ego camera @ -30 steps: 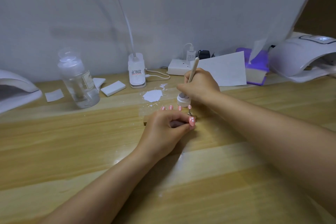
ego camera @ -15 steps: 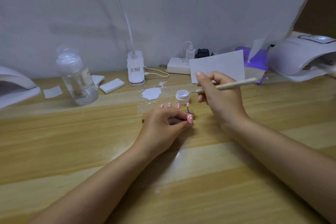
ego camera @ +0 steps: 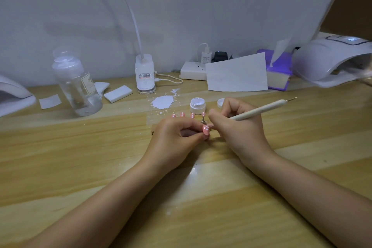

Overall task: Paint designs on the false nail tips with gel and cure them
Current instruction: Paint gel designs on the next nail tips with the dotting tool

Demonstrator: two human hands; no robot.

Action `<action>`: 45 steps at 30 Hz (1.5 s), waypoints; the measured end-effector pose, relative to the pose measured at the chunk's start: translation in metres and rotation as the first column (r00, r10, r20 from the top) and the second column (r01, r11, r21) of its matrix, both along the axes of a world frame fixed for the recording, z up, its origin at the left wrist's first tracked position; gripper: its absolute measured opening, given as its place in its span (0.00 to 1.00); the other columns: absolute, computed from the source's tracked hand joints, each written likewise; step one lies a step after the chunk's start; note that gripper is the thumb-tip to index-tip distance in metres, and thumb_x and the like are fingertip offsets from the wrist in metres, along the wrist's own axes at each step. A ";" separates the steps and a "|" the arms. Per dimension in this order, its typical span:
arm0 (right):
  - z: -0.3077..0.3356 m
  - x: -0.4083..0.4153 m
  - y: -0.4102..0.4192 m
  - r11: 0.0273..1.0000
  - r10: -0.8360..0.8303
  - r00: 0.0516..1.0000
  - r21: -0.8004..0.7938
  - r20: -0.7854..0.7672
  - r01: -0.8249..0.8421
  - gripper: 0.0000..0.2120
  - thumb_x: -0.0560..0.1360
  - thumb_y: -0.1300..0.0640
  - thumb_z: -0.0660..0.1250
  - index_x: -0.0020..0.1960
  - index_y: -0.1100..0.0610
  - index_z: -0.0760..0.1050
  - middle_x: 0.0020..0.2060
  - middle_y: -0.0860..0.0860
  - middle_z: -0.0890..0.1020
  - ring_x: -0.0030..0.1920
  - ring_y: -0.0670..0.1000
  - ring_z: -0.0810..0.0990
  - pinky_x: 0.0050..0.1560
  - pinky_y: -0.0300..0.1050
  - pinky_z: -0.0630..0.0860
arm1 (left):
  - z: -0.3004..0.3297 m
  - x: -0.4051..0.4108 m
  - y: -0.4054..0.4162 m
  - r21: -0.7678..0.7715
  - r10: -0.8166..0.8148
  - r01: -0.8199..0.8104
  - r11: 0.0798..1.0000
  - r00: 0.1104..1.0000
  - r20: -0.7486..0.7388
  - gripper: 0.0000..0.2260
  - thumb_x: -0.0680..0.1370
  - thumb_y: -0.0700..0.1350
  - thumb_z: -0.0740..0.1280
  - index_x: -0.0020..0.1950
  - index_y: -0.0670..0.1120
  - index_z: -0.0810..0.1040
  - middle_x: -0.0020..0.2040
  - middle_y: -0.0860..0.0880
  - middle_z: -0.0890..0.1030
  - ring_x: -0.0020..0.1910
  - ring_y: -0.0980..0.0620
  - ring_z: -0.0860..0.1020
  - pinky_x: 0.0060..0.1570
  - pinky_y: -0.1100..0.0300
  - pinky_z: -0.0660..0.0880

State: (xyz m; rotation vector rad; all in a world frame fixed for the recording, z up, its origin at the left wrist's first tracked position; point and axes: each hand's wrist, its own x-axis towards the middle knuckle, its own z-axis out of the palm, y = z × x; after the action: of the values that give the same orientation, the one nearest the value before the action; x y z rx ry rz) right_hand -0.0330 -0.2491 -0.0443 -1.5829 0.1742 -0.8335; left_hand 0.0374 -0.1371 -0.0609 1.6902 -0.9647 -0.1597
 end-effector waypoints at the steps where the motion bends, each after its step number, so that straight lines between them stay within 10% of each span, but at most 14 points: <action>1: 0.000 0.000 0.000 1.000 -0.009 1.000 -0.017 -0.003 0.009 0.20 0.68 0.70 0.68 0.26 0.59 0.60 0.15 0.44 0.64 0.18 0.39 0.70 0.25 0.29 0.66 | 0.000 0.001 0.000 -0.002 -0.001 0.001 1.000 1.000 0.002 0.06 0.69 0.32 0.71 0.38 0.43 0.83 0.35 0.58 0.82 0.37 0.70 0.77 0.42 0.81 0.67; 45: -0.001 0.001 0.000 0.994 0.096 0.995 -0.052 -0.035 -0.097 0.22 0.67 0.76 0.63 0.24 0.57 0.59 0.13 0.44 0.68 0.17 0.39 0.68 0.22 0.25 0.62 | 0.003 -0.002 0.000 0.009 0.012 -0.012 1.000 1.000 -0.024 0.13 0.69 0.34 0.72 0.34 0.53 0.81 0.32 0.61 0.81 0.36 0.65 0.79 0.42 0.72 0.74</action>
State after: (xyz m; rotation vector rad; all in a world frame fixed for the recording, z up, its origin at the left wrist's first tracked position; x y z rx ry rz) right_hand -0.0320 -0.2487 -0.0450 -1.6431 0.0983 -0.7430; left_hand 0.0356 -0.1373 -0.0575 1.6988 -0.9369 -0.1761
